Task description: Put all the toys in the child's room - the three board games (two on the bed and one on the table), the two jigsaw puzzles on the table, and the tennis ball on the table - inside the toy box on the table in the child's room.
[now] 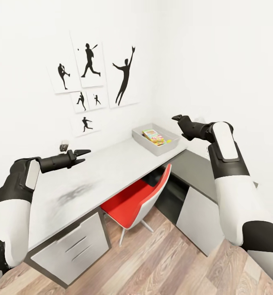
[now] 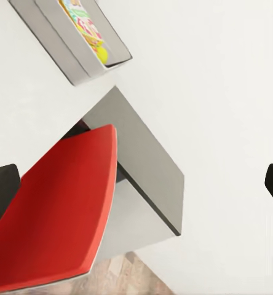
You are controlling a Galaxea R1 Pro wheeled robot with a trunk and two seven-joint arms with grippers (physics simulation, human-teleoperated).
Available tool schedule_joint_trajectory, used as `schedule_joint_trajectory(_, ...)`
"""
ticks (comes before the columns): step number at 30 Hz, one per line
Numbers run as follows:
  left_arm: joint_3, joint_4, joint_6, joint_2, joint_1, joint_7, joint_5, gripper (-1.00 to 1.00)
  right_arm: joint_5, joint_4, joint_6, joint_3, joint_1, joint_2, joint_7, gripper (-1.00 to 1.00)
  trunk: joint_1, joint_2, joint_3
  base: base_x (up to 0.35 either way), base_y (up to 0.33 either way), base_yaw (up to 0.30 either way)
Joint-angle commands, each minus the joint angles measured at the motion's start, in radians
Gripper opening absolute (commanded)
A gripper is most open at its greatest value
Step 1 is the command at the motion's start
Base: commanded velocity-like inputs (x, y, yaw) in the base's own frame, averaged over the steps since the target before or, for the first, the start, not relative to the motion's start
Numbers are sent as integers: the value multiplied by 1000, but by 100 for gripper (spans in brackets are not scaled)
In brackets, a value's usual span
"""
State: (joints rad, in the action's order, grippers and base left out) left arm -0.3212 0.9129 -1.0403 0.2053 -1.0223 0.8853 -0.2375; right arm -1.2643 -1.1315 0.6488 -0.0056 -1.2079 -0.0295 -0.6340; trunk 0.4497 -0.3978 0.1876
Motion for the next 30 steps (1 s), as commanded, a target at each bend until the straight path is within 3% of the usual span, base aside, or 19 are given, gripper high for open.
schedule_joint_trajectory(1, -1, 0, -3, 0, -1, 6, 4, 100, -9, -1, 2, -1, -1, 0, -9, 100, 0, -2, 1, -184, 192, -261)
schedule_joint_trajectory(12, -1, 0, -1, 0, 15, 6, 2, 100, -8, -1, 1, -2, 29, -9, 50, 100, 0, -2, -10, -73, 45, -256)
schedule_joint_trajectory(30, 1, 0, 2, -1, 21, 4, 2, 100, -3, -1, 2, -7, 58, -16, 65, 100, 0, -2, -28, -3, 0, -254)
